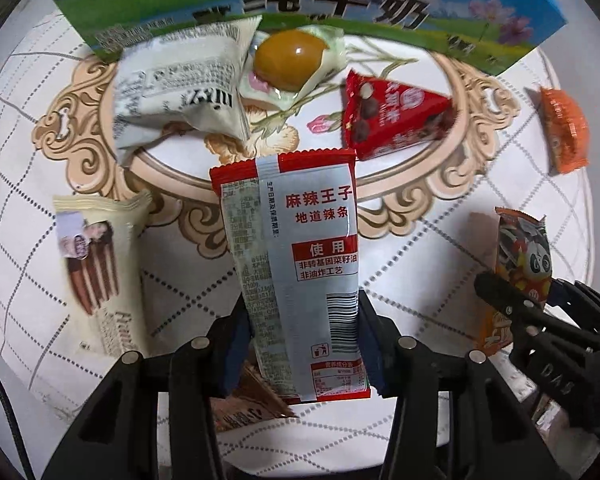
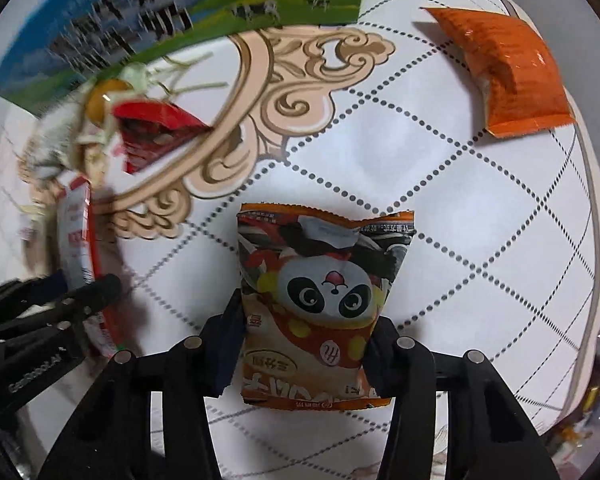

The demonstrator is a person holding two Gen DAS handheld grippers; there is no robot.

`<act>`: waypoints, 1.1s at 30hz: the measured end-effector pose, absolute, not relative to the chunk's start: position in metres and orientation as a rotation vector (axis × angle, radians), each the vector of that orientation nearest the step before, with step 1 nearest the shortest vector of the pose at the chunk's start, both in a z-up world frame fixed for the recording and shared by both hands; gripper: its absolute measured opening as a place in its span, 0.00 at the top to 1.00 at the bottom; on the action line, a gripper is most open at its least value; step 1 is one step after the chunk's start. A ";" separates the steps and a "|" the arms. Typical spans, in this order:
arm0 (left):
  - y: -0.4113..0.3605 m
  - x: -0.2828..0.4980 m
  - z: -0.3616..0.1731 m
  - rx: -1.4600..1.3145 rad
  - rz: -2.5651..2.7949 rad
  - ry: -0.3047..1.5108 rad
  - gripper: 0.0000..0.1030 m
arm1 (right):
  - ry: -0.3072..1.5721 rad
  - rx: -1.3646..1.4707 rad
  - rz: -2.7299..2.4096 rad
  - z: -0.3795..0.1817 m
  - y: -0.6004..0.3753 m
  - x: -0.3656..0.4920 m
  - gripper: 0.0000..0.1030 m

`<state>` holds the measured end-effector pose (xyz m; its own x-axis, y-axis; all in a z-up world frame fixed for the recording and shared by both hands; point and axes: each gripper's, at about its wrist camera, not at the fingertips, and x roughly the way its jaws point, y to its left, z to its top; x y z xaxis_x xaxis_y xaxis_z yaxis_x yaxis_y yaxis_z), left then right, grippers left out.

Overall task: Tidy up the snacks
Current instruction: 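Carry both packets into the box and open both tools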

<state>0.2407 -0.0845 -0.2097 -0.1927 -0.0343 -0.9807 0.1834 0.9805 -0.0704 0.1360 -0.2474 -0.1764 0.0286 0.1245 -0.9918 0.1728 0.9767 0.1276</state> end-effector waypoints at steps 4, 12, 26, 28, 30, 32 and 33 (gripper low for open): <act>-0.081 0.244 -0.177 0.043 -0.232 1.764 0.56 | 1.502 0.310 0.019 -0.144 -0.258 0.136 0.49; -0.096 0.280 -0.092 -0.042 -0.340 1.623 0.56 | 1.376 0.350 0.130 -0.065 -0.284 0.166 0.49; -0.121 0.439 -0.053 -0.012 -0.304 1.472 0.56 | 1.176 0.281 0.168 0.013 -0.264 0.343 0.49; -0.117 0.467 -0.067 -0.006 -0.283 1.499 0.56 | 1.189 0.259 0.159 0.005 -0.259 0.367 0.49; -0.112 0.491 -0.084 0.004 -0.259 1.541 0.56 | 1.215 0.248 0.158 -0.011 -0.255 0.388 0.49; -0.109 0.504 -0.105 0.014 -0.251 1.572 0.56 | 1.244 0.229 0.148 -0.026 -0.249 0.407 0.49; -0.107 0.510 -0.116 0.019 -0.242 1.596 0.56 | 1.263 0.222 0.146 -0.035 -0.246 0.413 0.49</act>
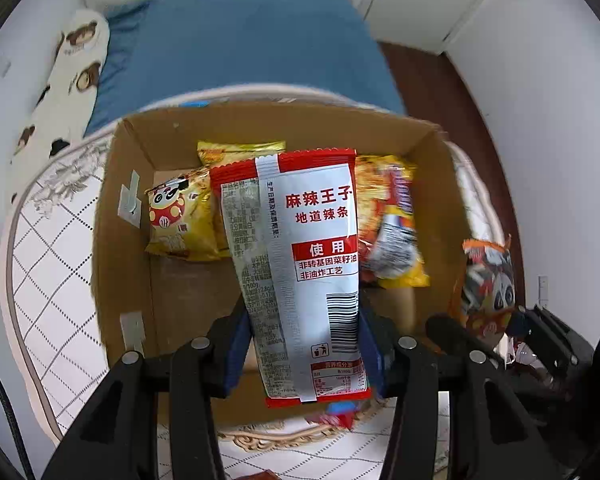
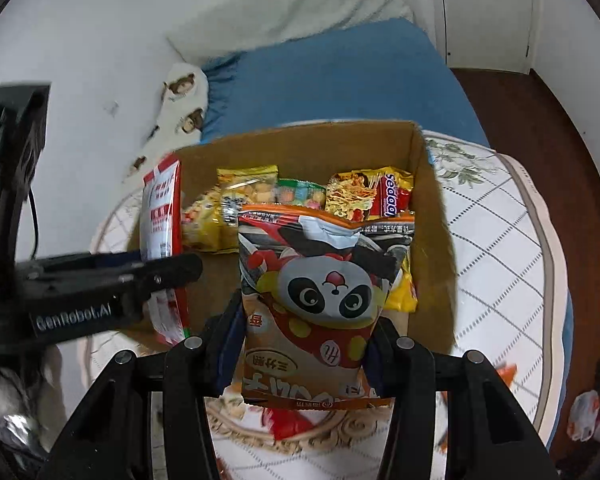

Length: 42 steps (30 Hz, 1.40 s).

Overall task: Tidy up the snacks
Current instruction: 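Carry both packets into the box and open both tools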

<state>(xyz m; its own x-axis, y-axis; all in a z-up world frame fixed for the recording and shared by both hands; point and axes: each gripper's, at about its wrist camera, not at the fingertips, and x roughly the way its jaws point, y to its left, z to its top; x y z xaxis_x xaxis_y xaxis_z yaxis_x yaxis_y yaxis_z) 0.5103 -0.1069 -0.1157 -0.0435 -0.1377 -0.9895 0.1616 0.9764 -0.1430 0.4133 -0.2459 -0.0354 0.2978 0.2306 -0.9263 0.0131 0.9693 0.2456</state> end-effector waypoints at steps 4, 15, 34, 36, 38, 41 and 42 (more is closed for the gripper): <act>-0.103 0.524 -0.161 0.024 -0.234 1.695 0.56 | 1.343 0.218 0.133 -0.079 -0.241 0.429 0.49; -0.110 0.514 -0.224 -0.053 -0.304 1.863 0.54 | 1.463 0.220 0.136 -0.134 -0.243 0.438 0.47; -0.108 0.478 -0.168 -0.025 -0.290 1.589 0.13 | 1.476 0.135 0.064 -0.129 -0.236 0.430 0.08; -0.108 0.473 -0.155 -0.022 -0.287 1.546 0.13 | 1.451 0.127 0.048 -0.122 -0.238 0.427 0.08; -0.101 0.467 -0.141 -0.013 -0.277 1.490 0.13 | 1.424 0.118 0.036 -0.112 -0.240 0.423 0.08; -0.092 0.462 -0.123 -0.006 -0.252 1.410 0.13 | 1.373 0.109 0.020 -0.094 -0.243 0.414 0.08; -0.090 0.458 -0.116 -0.003 -0.244 1.382 0.13 | 1.357 0.107 0.017 -0.088 -0.244 0.411 0.08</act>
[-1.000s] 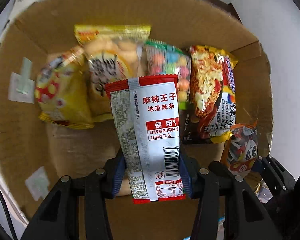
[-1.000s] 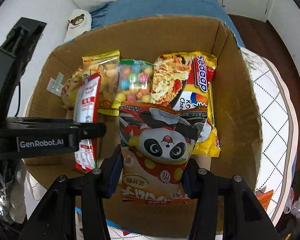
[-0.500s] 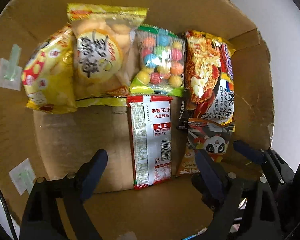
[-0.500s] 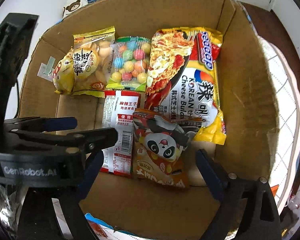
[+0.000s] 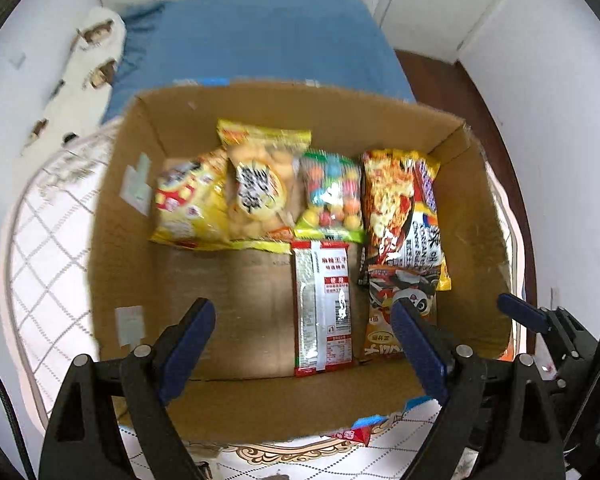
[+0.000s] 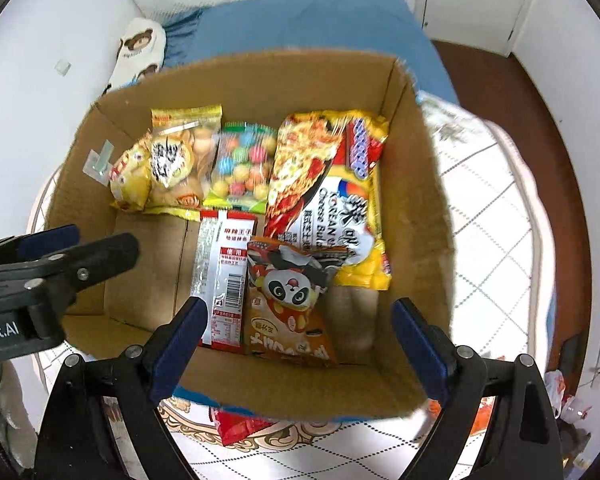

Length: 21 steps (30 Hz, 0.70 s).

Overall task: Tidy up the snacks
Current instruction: 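Carry both packets into the box and open both tools, then grasp the brown biscuit pack with the left tool while the right tool grasps the red packet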

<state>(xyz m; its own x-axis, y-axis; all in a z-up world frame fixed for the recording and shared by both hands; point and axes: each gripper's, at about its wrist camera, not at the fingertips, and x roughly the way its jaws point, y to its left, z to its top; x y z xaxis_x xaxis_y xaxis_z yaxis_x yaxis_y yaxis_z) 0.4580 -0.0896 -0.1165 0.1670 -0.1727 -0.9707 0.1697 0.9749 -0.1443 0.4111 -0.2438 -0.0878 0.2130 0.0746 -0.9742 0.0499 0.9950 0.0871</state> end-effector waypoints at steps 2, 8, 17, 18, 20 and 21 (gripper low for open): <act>-0.083 0.452 -0.103 0.007 -0.225 1.326 0.13 | 1.319 0.101 0.010 -0.070 -0.246 0.404 0.08; -0.078 0.428 -0.067 0.031 -0.202 1.205 0.13 | 1.215 0.075 0.003 -0.029 -0.242 0.384 0.08; -0.067 0.390 -0.024 0.027 -0.193 1.080 0.13 | 1.108 0.075 0.003 0.018 -0.236 0.349 0.08; -0.066 0.386 -0.020 0.026 -0.192 1.068 0.13 | 1.099 0.075 0.003 0.021 -0.235 0.346 0.08; -0.063 0.378 -0.013 0.019 -0.190 1.048 0.13 | 1.082 0.080 0.006 0.029 -0.234 0.338 0.08; -0.062 0.375 -0.011 0.015 -0.190 1.042 0.13 | 1.079 0.086 0.010 0.032 -0.233 0.335 0.08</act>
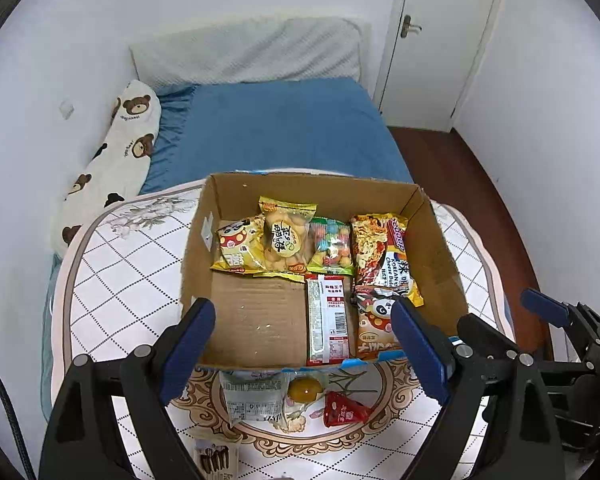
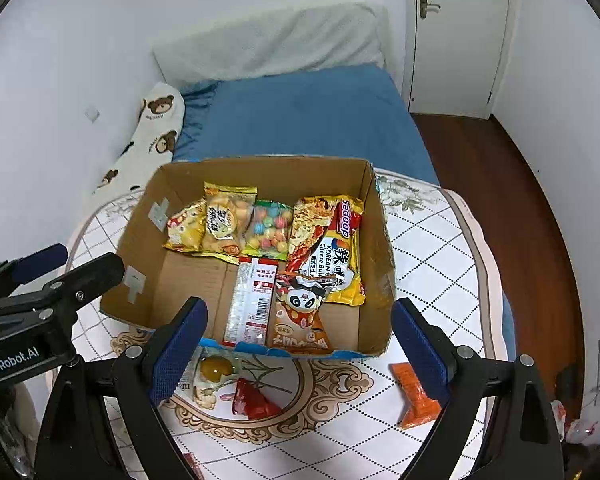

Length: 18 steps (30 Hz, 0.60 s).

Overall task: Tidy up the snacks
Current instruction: 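Grasp the brown biscuit pack with the left tool while the right tool grasps the red packet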

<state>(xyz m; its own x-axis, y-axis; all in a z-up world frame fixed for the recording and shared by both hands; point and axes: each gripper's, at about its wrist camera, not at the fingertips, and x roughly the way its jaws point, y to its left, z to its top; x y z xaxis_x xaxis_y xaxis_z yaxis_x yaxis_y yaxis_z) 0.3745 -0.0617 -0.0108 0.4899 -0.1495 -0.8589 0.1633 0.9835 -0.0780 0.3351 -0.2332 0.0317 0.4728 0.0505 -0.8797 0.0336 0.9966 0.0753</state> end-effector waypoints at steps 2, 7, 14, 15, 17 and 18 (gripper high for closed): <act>-0.058 0.368 -0.007 0.005 -0.188 1.037 0.13 | 1.075 0.099 0.016 0.035 -0.232 0.329 0.08; -0.045 0.354 -0.013 0.007 -0.161 1.053 0.13 | 1.113 0.138 0.036 0.023 -0.230 0.315 0.08; -0.034 0.310 -0.087 0.217 -0.224 1.204 0.13 | 1.294 0.188 0.075 -0.047 -0.225 0.287 0.08; -0.033 0.300 -0.105 0.258 -0.255 1.256 0.13 | 1.327 0.191 0.078 -0.059 -0.225 0.281 0.08; -0.030 0.276 -0.143 0.336 -0.305 1.363 0.13 | 1.404 0.196 0.089 -0.088 -0.224 0.266 0.08; -0.028 0.261 -0.165 0.382 -0.336 1.421 0.13 | 1.430 0.194 0.092 -0.098 -0.224 0.260 0.08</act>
<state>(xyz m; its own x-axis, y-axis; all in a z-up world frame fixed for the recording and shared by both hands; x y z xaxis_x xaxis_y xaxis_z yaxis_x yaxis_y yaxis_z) 0.2614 -0.0281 -0.1648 0.1213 0.0012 -0.9926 0.4457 0.8934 0.0556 0.2601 -0.2238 -0.0979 0.1402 0.1796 -0.9737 0.0527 0.9807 0.1884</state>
